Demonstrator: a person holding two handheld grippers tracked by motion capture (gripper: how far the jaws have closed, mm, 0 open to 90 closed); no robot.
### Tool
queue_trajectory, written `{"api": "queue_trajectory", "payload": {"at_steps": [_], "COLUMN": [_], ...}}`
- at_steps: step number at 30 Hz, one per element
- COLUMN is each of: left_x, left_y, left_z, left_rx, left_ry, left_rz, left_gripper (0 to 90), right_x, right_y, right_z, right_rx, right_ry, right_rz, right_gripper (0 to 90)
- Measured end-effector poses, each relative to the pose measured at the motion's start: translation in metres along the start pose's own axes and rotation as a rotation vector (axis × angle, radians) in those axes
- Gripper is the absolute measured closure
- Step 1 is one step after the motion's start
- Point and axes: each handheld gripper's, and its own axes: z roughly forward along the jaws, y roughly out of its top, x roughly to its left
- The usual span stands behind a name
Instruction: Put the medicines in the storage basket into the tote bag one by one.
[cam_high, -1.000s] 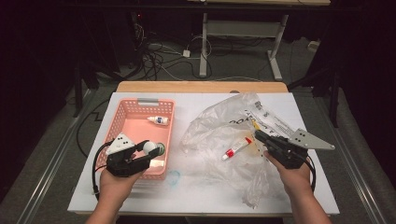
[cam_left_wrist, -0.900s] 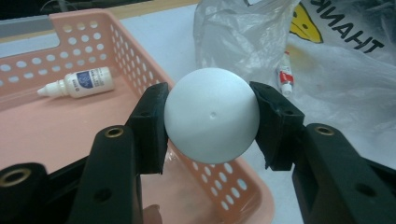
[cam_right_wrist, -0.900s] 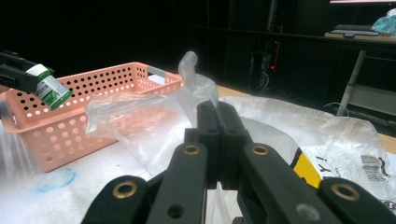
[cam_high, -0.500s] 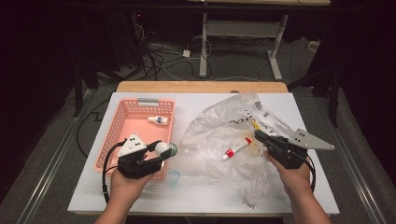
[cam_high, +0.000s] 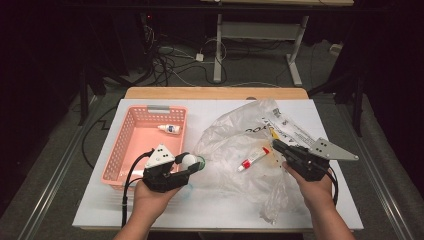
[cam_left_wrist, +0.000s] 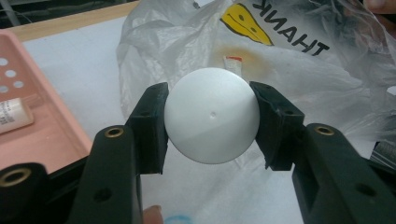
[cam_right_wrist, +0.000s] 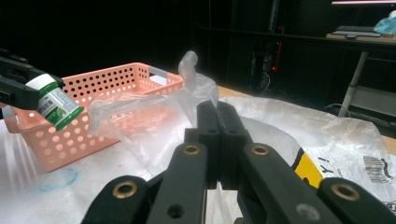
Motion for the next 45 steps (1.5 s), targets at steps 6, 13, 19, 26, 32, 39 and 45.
{"api": "queue_trajectory", "payload": {"at_steps": [6, 13, 19, 26, 32, 39, 45], "left_x": [-0.007, -0.014, -0.021, -0.029, -0.034, -0.041, -0.047], "left_y": [0.003, 0.008, 0.011, 0.015, 0.017, 0.022, 0.025], "left_z": [0.012, 0.023, 0.035, 0.050, 0.063, 0.079, 0.097], "left_rx": [0.011, 0.020, 0.029, 0.040, 0.047, 0.049, 0.057], "left_ry": [-0.018, -0.032, -0.045, -0.057, -0.069, -0.088, -0.103], "left_rz": [0.010, 0.023, 0.030, 0.045, 0.051, 0.058, 0.064], "left_gripper": [49.1, 49.1, 49.1, 49.1, 49.1, 49.1, 49.1], "right_x": [0.000, 0.000, 0.001, 0.001, 0.001, 0.002, 0.001], "right_y": [0.000, 0.000, 0.000, 0.000, 0.001, 0.001, 0.001], "right_z": [0.000, 0.000, 0.001, 0.001, 0.001, 0.001, 0.001], "right_rx": [-0.002, -0.001, 0.000, -0.001, -0.003, -0.003, -0.005], "right_ry": [0.001, 0.002, 0.006, 0.008, 0.009, 0.013, 0.013], "right_rz": [0.001, 0.000, 0.001, 0.002, -0.001, -0.006, -0.004], "right_gripper": [90.0, 90.0, 90.0, 90.0, 90.0, 90.0, 90.0]}}
